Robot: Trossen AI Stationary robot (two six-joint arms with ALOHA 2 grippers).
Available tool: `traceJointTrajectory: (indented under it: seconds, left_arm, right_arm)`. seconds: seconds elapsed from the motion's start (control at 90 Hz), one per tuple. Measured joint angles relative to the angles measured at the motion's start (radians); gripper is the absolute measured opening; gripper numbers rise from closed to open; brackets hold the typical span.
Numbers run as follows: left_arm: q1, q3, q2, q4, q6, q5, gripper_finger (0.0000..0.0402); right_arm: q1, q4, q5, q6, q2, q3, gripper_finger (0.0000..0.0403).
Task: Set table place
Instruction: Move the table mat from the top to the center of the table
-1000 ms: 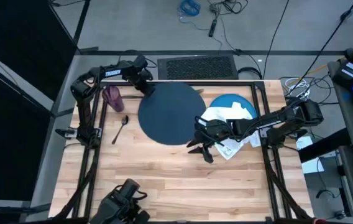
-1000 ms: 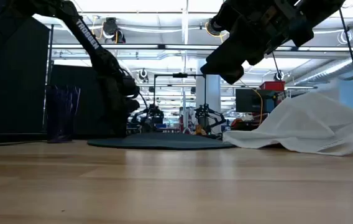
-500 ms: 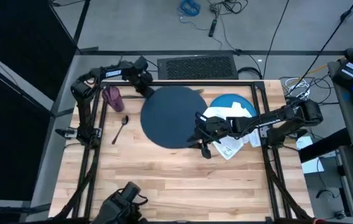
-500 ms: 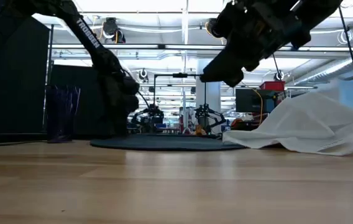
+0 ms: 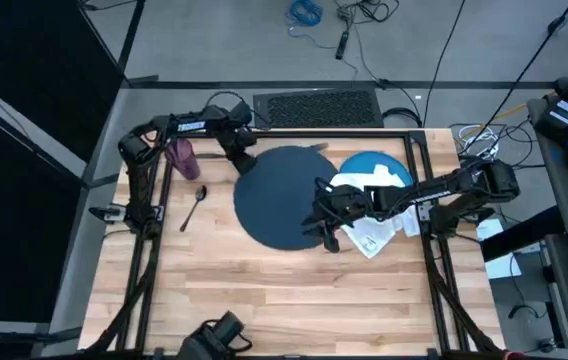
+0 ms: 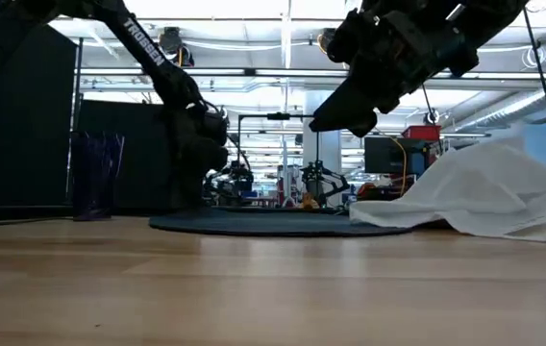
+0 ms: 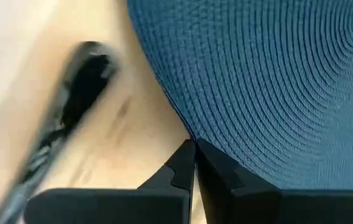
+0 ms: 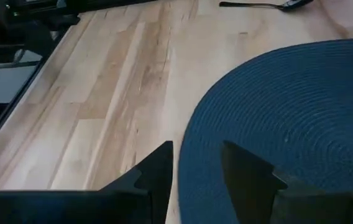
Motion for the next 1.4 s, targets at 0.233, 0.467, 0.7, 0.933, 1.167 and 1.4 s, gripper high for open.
traceJointTrajectory:
  seconds: [0.233,0.467,0.7,0.933,1.167,1.4]
  left_arm:
    - [-0.075,0.0,-0.027,-0.033,-0.003,-0.002,0.0]
    - [-0.159,0.0,-0.038,-0.073,-0.022,-0.024,0.0]
    - [-0.252,0.0,-0.038,-0.119,-0.062,-0.028,0.0]
    - [-0.356,0.0,-0.038,-0.201,-0.088,-0.039,0.0]
    - [-0.491,0.0,-0.038,-0.228,-0.116,-0.064,0.0]
    - [-0.632,-0.006,-0.041,-0.236,-0.188,-0.07,0.0]
  right_arm:
    - [-0.023,-0.002,0.005,0.036,0.0,0.0,0.0123]
    - [-0.038,-0.017,0.02,0.062,0.0,0.0,0.0123]
    - [-0.04,-0.051,0.053,0.077,0.0,0.0,0.0123]
    - [-0.052,-0.074,0.057,0.097,0.0,0.0,0.0123]
    - [-0.052,-0.121,0.061,0.101,-0.013,0.0,0.0123]
    - [-0.052,-0.258,0.136,0.117,-0.128,0.0,0.0123]
